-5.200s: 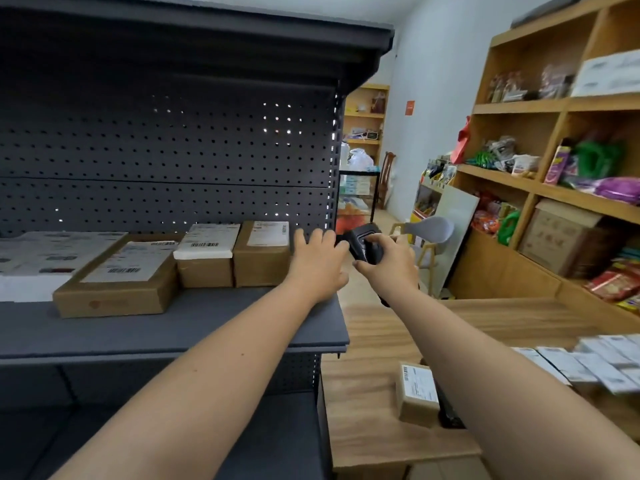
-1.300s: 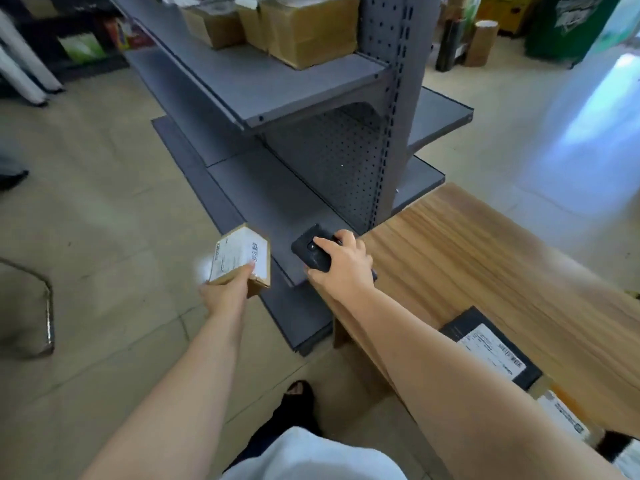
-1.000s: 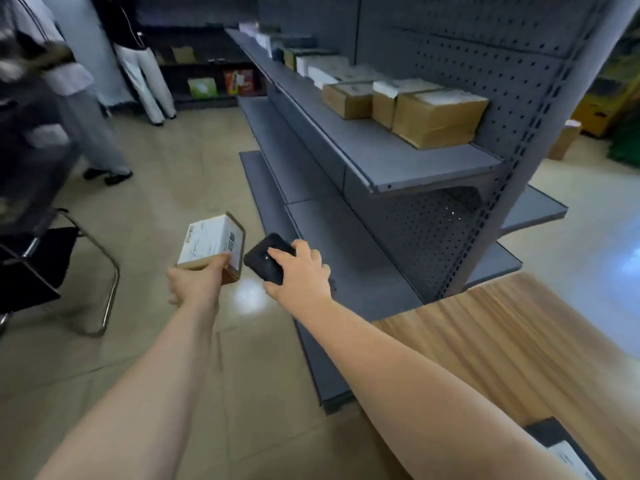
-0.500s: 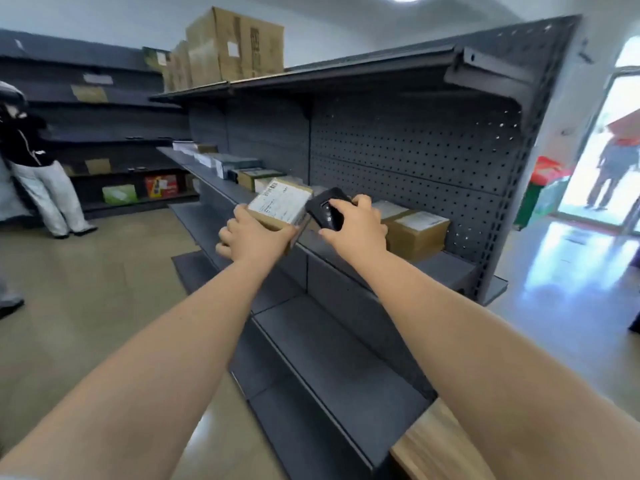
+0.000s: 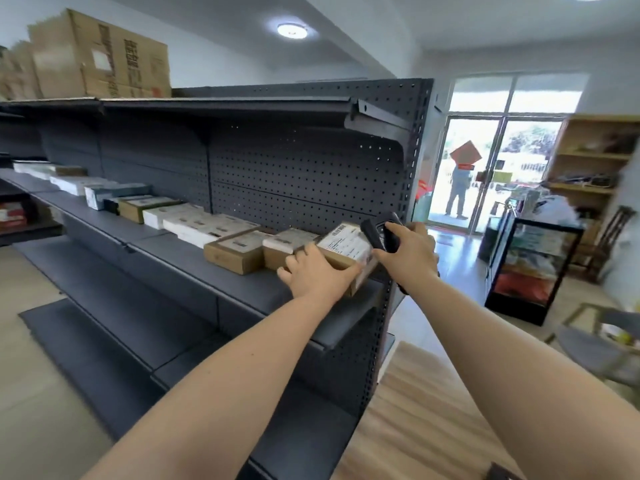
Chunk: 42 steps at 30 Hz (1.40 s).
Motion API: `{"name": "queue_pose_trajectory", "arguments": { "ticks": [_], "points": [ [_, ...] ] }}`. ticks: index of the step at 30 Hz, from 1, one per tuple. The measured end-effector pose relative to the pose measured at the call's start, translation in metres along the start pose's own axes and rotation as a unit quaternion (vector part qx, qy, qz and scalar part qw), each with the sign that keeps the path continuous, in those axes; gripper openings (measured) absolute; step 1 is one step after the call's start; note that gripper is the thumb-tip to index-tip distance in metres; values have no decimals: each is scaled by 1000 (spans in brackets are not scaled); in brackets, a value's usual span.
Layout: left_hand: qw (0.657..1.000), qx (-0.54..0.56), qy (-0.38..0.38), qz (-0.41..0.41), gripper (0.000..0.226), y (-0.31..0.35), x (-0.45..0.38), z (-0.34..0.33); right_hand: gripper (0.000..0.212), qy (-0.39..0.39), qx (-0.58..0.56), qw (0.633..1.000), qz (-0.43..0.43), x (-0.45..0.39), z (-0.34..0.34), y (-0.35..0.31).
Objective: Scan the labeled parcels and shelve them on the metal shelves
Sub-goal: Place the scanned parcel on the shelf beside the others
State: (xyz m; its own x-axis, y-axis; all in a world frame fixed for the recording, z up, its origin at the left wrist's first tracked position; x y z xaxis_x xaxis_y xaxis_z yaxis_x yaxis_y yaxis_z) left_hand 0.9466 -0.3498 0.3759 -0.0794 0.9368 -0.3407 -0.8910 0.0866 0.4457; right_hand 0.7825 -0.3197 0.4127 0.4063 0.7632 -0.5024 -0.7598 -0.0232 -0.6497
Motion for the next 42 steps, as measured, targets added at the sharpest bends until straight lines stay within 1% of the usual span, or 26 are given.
{"name": "queue_pose_trajectory", "arguments": {
  "ticks": [4, 7, 10, 15, 20, 24, 27, 29, 33, 35, 37, 39, 42],
  "points": [
    [1000, -1, 7, -14, 105, 23, 5, -21, 61, 1, -7, 1000, -24, -6, 10, 28],
    [999, -23, 2, -22, 106, 31, 6, -38, 62, 1, -9, 999, -31, -12, 14, 42],
    [999, -37, -11, -7, 106, 33, 2, -52, 62, -2, -25, 999, -42, -15, 13, 55],
    [997, -70, -10, 8, 101, 25, -8, -62, 61, -14, -29, 998, -56, -16, 8, 75],
    [998, -64, -11, 11, 105, 22, -14, -66, 61, -28, -41, 997, -61, -18, 3, 87],
    [999, -31, 17, 0, 106, 14, -18, -54, 61, -22, -55, 997, -44, -19, 4, 86],
    [998, -28, 48, -18, 102, 6, -26, -34, 62, -28, -63, 997, -16, -24, 2, 71],
    [998, -15, 55, -16, 98, -1, -32, -19, 63, -31, -76, 997, 2, -28, -1, 56],
    [997, 67, 40, 19, 89, -18, -43, 15, 63, -15, -136, 990, 23, -34, -13, 13],
    [991, 129, 17, 43, 92, -32, -52, 29, 63, 2, -151, 988, 42, -33, -20, -14],
    [982, 177, 3, 57, 102, -50, -65, 44, 62, 21, -157, 986, 59, -30, -27, -42],
    [982, 181, 10, 51, 105, -70, -77, 61, 62, 21, -149, 987, 62, -27, -39, -68],
    [988, 140, 54, 22, 101, -113, -89, 85, 61, 2, -129, 990, 60, -19, -71, -103]
  ]
}}
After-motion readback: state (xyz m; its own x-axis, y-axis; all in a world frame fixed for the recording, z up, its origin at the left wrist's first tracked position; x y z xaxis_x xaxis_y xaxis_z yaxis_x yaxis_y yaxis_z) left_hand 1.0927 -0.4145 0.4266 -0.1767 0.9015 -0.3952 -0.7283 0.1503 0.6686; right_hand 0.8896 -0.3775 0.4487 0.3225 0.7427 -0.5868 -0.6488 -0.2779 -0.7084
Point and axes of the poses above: each hand's wrist, its own x-axis away from the middle knuckle, its own z-axis out of the back of the hand, y = z × x, the point moved 2 cm from there along -x, towards the middle knuckle, and after that the axes turned 11 degrees about -x, right-handed, at the moved point
